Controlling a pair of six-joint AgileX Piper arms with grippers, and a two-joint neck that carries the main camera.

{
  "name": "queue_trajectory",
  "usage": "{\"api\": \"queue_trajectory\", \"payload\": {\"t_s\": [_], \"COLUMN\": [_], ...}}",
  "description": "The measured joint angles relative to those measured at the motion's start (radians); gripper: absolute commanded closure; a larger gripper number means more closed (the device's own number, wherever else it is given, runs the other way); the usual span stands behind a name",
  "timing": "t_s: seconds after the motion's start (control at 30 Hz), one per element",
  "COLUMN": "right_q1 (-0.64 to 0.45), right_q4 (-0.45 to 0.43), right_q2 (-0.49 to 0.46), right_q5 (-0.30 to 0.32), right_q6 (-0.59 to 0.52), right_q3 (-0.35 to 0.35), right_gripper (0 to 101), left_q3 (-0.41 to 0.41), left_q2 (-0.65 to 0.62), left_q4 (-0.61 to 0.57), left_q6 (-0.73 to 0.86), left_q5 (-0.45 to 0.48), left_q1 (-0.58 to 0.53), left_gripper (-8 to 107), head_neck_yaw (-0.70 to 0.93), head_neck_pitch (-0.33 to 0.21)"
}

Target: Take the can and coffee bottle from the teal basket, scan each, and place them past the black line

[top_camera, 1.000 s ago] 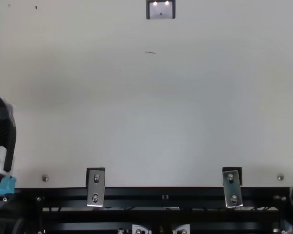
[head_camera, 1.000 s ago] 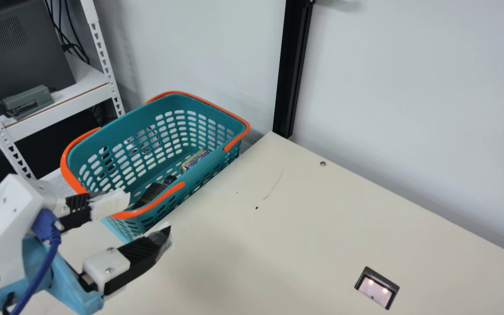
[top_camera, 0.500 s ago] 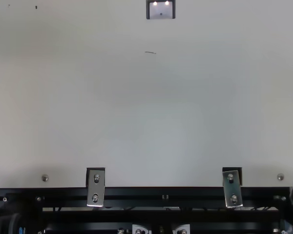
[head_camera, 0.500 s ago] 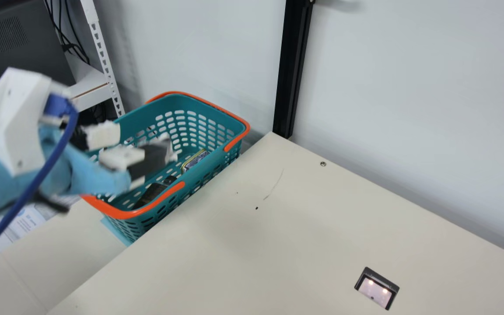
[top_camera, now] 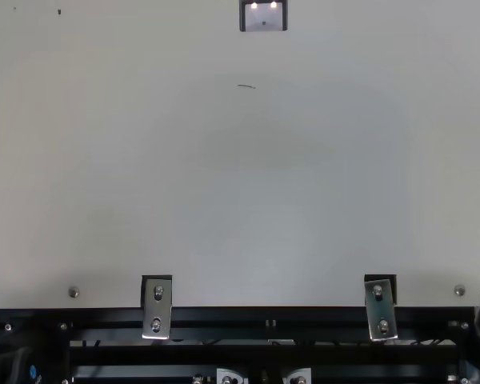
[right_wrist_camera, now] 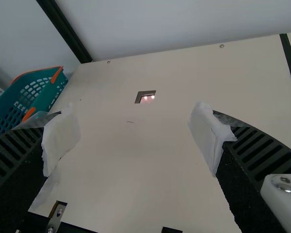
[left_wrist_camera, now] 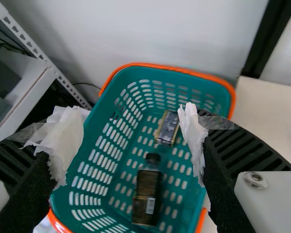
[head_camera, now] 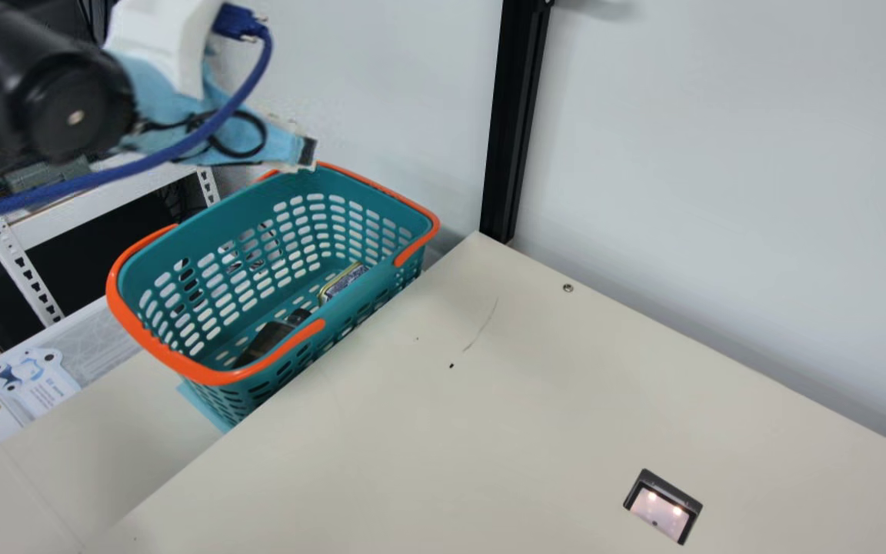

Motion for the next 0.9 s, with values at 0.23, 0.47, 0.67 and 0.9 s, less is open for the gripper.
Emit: {"api": "queue_trajectory", "payload": {"t_s": [0.23, 0.47, 0.67, 0.9], "right_q1": [0.000, 0.000, 0.000, 0.000], "right_q4": [0.000, 0.000, 0.000, 0.000], "right_q2": [0.000, 0.000, 0.000, 0.000], "right_q5": [0.000, 0.000, 0.000, 0.000], "right_q6": [0.000, 0.000, 0.000, 0.000], "right_q3": [0.000, 0.000, 0.000, 0.000], "right_gripper": [0, 0, 0, 0], "left_q3": [-0.156, -0.287, -0.407, -0.557], "left_q2": [0.192, 0.364, 0.514, 0.672], "left_q4": [-0.005, -0.117, -0.208, -0.274], "left_q6": [0.051, 0.190, 0.339, 0.481], "left_q5": [0.098, 0.176, 0.221, 0.269], "left_q1": [0.012, 0.068, 0.125, 0.164], "left_gripper": [9, 9, 9, 9], "head_neck_yaw": [0.000, 0.000, 0.000, 0.000], "head_neck_pitch": [0.000, 0.000, 0.000, 0.000]}}
